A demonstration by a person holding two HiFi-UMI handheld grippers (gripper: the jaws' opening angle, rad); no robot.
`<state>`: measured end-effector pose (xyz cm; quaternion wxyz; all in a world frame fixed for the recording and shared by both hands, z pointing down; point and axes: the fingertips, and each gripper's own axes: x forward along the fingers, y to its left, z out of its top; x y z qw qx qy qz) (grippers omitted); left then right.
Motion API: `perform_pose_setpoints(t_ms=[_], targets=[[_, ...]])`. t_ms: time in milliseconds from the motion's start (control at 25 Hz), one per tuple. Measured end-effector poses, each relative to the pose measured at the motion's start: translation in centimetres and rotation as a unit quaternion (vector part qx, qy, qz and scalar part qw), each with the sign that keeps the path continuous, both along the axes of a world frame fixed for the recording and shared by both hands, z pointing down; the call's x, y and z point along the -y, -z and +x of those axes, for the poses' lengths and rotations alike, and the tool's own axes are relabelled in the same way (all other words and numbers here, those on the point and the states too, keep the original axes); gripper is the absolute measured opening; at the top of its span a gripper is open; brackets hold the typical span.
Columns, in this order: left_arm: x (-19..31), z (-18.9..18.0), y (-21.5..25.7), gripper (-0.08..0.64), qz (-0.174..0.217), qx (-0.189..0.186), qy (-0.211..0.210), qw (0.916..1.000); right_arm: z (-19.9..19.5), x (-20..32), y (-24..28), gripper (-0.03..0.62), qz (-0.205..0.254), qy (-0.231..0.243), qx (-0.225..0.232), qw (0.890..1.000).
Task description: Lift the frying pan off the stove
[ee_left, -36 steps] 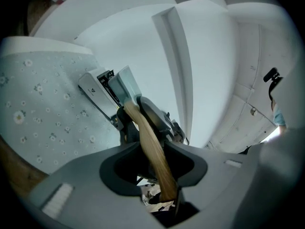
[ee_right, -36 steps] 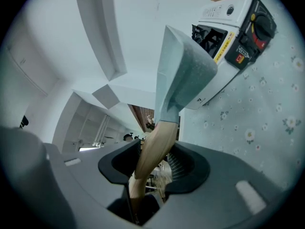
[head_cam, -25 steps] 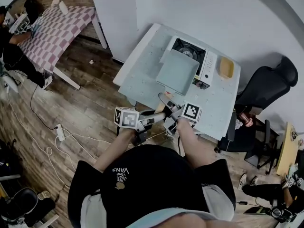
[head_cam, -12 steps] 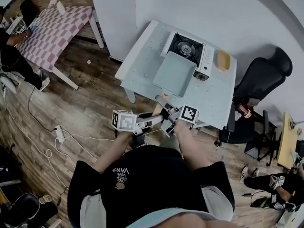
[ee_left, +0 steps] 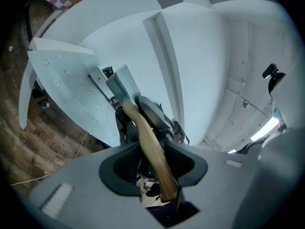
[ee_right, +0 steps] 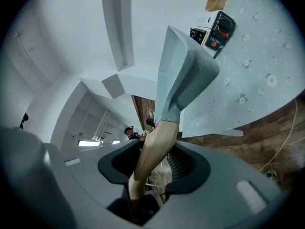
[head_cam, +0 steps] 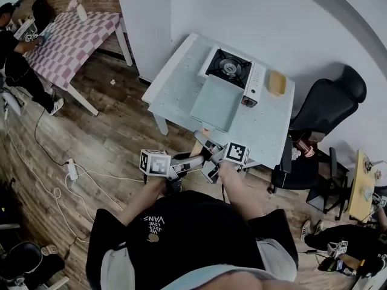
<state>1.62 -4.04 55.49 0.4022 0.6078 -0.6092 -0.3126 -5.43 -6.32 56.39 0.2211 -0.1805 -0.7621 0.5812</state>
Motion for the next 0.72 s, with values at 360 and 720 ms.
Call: perform_pose_setpoints(t_ms=[360,720], targets=[[1.5,4.4,0.1,0.152,-0.006,-0.006,0.031,0.9995,4.7,1.4,-0.6,0.182,0.012,0.026,-0.025,0.999],[2.3,9.6,0.0,0.152,-0.003,-0.003,0.066,0.9978,9.2,1.2,-0.3,0.183,-0.016,0.064,0.004,0.998]])
